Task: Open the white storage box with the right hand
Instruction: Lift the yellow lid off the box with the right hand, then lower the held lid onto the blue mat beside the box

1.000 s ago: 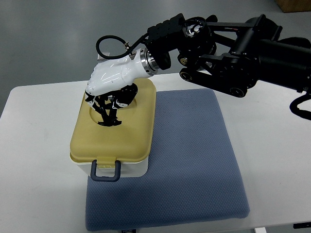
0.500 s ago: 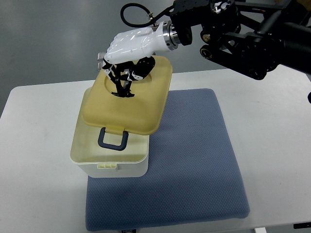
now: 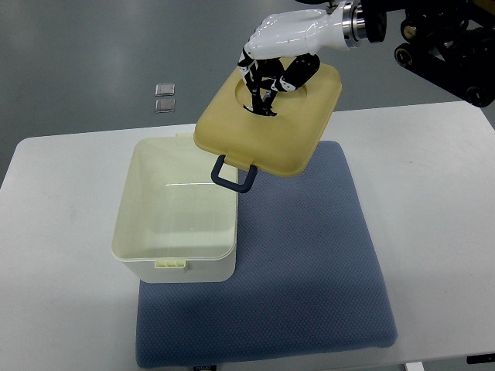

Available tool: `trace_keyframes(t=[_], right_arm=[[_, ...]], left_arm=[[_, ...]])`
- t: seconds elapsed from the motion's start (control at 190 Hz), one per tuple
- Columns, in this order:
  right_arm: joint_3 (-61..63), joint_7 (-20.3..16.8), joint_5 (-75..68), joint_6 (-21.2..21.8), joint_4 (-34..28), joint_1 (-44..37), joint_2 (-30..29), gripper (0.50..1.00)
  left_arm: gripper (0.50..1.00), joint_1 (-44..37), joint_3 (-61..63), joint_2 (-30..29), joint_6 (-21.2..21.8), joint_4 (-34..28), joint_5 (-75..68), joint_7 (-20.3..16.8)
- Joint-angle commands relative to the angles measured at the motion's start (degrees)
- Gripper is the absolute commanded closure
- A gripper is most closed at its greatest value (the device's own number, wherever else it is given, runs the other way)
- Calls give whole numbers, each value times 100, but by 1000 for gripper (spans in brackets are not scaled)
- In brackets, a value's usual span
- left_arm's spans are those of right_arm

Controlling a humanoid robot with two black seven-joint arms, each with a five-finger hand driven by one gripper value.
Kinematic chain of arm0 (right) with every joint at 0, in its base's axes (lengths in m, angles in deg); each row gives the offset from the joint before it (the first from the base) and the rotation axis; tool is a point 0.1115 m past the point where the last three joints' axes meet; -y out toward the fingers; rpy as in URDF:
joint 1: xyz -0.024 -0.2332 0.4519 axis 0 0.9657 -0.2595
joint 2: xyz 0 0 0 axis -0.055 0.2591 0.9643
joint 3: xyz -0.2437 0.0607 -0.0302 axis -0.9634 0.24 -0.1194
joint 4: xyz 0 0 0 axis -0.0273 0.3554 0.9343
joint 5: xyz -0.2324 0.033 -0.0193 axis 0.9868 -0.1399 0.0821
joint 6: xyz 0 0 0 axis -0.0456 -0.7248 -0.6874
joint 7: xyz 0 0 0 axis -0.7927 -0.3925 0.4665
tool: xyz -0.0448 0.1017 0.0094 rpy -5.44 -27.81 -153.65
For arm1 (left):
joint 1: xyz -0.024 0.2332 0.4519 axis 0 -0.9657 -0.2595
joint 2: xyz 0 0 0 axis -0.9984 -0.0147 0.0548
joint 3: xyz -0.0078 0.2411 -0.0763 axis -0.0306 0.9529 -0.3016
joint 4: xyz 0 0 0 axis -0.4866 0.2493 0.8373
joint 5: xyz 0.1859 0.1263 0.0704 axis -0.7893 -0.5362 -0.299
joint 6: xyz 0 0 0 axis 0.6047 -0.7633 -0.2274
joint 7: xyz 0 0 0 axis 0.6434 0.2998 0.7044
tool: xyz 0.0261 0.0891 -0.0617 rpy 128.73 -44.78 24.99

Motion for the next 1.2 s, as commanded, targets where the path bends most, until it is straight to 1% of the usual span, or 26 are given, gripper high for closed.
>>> trace_keyframes(t=[0.0,0.174,0.426,0.6,0.705,0.879,0.979,1.195], right_arm=[[-31,9,9,-6,9,97,146,1000],[-101,9,44,-33,26,256,198,1000],[-171,9,79,-41,316,458,321,1000],[-180,9,71,-50,369,590,559,1000],[-189,9,71,-164,387,686,646,1000],[-189,97,79,-200,378,1003,691,1000],[-189,97,88,-428,387,1231,629,1000],[-171,97,88,-613,395,1565,585,1000]], left_arm=[[500,-1,0,0,-1,0,-5,-2],[500,-1,0,0,-1,0,4,-2],[500,-1,0,0,-1,0,4,7],[500,-1,-9,0,-1,0,4,-2],[500,-1,0,0,-1,0,-5,7],[500,-1,0,0,-1,0,4,7],[500,-1,0,0,-1,0,-5,-2],[500,-1,0,0,-1,0,4,-2]])
